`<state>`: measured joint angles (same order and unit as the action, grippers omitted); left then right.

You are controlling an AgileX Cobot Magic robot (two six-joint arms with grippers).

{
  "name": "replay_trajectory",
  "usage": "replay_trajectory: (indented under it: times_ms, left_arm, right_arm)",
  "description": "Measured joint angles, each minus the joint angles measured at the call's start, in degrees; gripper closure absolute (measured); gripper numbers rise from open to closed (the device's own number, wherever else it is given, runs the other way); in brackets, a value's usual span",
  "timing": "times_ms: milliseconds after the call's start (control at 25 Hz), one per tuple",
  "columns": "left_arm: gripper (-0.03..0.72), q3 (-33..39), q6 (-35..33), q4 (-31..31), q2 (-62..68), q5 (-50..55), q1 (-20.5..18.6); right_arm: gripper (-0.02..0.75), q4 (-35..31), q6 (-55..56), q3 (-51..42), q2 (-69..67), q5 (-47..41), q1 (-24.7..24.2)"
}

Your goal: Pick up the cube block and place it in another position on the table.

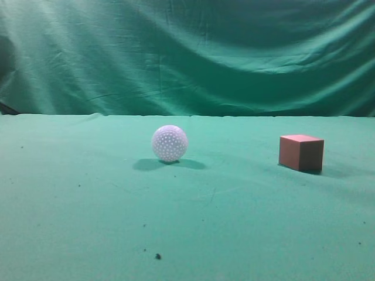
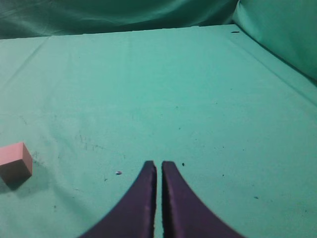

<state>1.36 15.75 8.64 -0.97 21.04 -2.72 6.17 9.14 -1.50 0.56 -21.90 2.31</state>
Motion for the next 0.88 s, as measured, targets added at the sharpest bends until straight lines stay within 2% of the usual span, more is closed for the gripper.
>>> replay_trajectory:
  times_ms: [760, 880]
  left_arm:
    - [0.453, 0.0, 0.0, 0.0, 0.0, 0.0, 0.0]
    - [0.453, 0.0, 0.0, 0.0, 0.0, 0.0, 0.0]
  right_arm:
    - [0.738, 0.0, 0.0, 0.0, 0.0, 0.0, 0.0]
    - [0.738, -1.89, 1.4, -0.09, 0.0, 4.14, 0.0]
